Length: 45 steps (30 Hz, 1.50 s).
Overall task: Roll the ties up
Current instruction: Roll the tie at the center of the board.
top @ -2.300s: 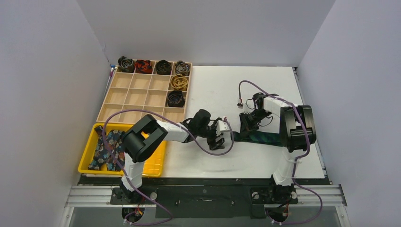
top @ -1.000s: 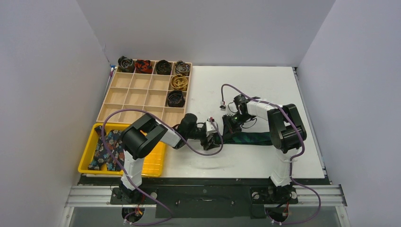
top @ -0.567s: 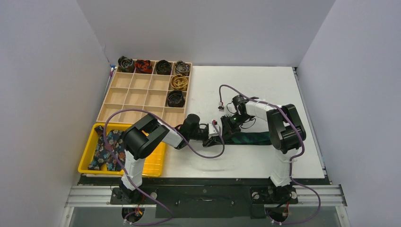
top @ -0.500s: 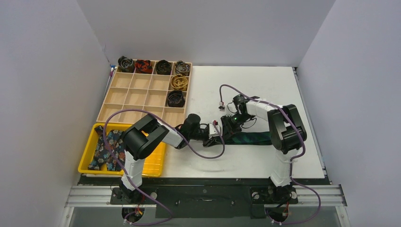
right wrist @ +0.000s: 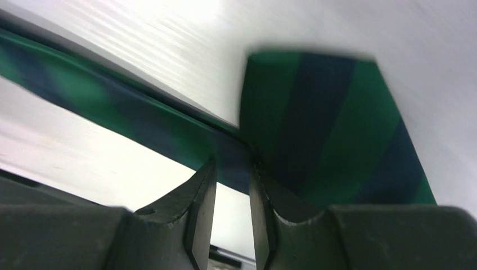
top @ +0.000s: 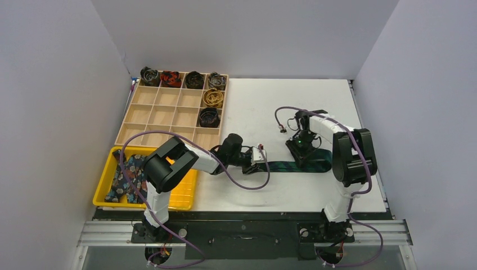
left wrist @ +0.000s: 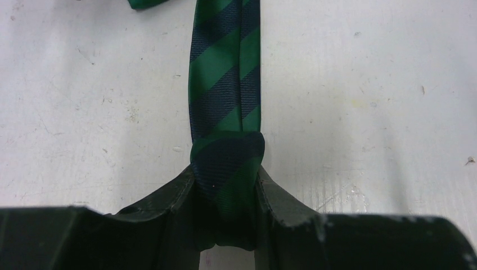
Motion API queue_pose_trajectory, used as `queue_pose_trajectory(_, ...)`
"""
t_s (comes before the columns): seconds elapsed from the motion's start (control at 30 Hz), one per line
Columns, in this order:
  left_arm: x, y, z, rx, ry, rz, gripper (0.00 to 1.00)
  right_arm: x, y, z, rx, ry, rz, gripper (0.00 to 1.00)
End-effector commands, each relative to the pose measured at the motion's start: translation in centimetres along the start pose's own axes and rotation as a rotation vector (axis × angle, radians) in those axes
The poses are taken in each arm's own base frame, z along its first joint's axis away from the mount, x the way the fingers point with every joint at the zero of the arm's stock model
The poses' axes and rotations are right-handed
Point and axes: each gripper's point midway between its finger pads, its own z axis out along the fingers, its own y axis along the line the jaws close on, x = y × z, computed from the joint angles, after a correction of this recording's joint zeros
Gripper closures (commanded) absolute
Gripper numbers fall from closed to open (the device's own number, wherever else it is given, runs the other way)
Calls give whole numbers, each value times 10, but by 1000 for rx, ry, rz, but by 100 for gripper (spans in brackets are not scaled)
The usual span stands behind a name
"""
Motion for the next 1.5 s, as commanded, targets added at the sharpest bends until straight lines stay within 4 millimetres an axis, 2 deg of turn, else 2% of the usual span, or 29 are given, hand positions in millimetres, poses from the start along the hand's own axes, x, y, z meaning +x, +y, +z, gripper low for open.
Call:
queue_pose_trajectory(0.0,67,-18,-16,1,241,-120,89,50,-72,-46,248,134,-28,75)
queue_pose_trajectory(0.17,72,-19,-17,0,258,-128,89,115,-141,-92,377,242,8,75)
queue_pose_trajectory(0.27,74,-20,-17,2,265,-132,89,141,-169,-124,451,274,40,74)
queue_pose_trajectory(0.33,75,-19,-17,-1,267,-134,89,147,-180,-142,491,270,56,73)
queue_pose_trajectory(0.47,77,-18,-17,-5,274,-137,89,138,-176,-168,489,173,94,66)
queue_pose_trajectory(0.53,78,-18,-17,-7,277,-137,89,125,-167,-175,458,81,117,61)
queue_pose_trajectory(0.63,80,-19,-18,-8,282,-143,89,94,-144,-184,375,-131,136,53)
queue_pose_trajectory(0.73,81,-20,-17,-3,282,-145,89,74,-129,-173,314,-199,127,49)
queue_pose_trajectory(0.83,82,-20,-17,-3,286,-144,90,63,-119,-141,234,-132,117,55)
queue_pose_trajectory(1.0,85,-19,-16,-6,293,-152,90,22,-103,-103,185,-138,103,66)
queue_pose_trajectory(1.03,84,-18,-16,-7,292,-152,89,15,-102,-91,171,-123,100,68)
queue_pose_trajectory(1.1,84,-18,-15,-11,293,-155,89,13,-108,-74,167,-76,128,69)
queue_pose_trajectory(1.17,85,-17,-15,-15,298,-158,89,23,-122,-61,194,-14,161,72)
queue_pose_trajectory(1.27,87,-16,-15,-18,303,-167,89,45,-149,-54,246,48,202,73)
queue_pose_trajectory(1.37,88,-15,-14,-24,309,-176,89,83,-187,-63,332,116,283,73)
queue_pose_trajectory(1.47,91,-15,-14,-26,317,-185,89,109,-204,-82,376,130,315,72)
